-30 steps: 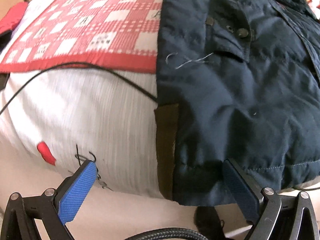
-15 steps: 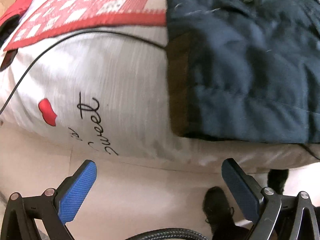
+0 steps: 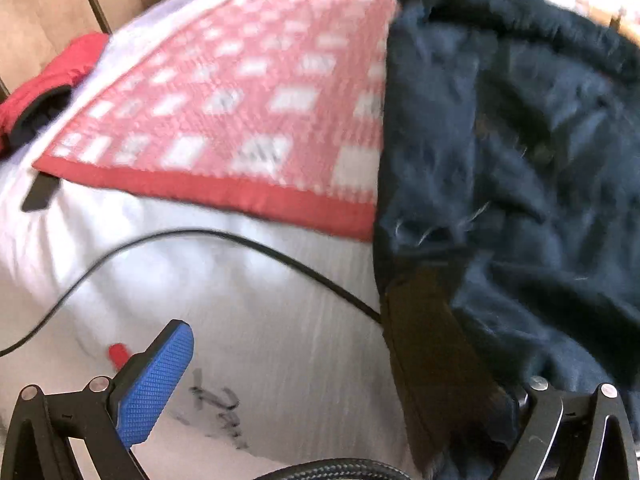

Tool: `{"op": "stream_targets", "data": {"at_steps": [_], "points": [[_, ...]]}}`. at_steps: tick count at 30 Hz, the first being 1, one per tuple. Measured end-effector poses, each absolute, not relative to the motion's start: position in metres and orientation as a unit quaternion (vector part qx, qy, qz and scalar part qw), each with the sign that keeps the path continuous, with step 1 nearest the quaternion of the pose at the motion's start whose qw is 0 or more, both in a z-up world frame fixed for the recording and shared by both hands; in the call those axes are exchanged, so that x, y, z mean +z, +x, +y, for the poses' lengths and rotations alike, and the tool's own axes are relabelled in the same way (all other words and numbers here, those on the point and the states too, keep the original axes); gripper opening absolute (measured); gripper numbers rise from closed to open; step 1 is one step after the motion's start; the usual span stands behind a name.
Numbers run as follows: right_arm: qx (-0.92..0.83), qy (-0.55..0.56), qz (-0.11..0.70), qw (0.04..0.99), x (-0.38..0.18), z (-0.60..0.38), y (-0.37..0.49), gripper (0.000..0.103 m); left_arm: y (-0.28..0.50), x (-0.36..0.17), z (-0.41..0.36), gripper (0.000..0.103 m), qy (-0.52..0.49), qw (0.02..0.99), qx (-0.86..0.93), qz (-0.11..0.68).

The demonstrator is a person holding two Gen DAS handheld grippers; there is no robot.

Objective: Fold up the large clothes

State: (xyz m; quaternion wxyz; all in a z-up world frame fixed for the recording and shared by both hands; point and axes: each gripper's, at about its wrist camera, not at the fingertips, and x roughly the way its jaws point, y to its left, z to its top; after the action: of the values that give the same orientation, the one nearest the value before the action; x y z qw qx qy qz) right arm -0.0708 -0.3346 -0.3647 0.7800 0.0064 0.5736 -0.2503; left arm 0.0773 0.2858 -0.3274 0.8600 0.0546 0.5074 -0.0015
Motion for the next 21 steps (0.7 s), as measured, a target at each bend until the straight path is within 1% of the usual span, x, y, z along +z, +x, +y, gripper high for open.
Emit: {"op": "stream_targets", "data": {"at_steps": [4,9,16,21], "points": [[-0.258,-0.006,0.571,0.779,-0.37,-0.334,-0.071,0.094,0.085,-0.35,0.287,0.103,0.058,0.847,0.012,0.528],[-0.27,-0.014,0.558,0.785,-0.371,-0.341,-0.078,0.094,0.089,-0.322,0.294,0.103,0.06,0.87,0.037,0.488],[-0.266,-0.011,0.532,0.804,-0.372,-0.343,-0.067,0.094,0.1,-0.312,0.287,0.103,0.06,0.868,0.026,0.492],[-0.285,0.008,0.49,0.824,-0.364,-0.352,-0.057,0.093,0.106,-0.318,0.283,0.103,0.054,0.862,0.03,0.503]]}}
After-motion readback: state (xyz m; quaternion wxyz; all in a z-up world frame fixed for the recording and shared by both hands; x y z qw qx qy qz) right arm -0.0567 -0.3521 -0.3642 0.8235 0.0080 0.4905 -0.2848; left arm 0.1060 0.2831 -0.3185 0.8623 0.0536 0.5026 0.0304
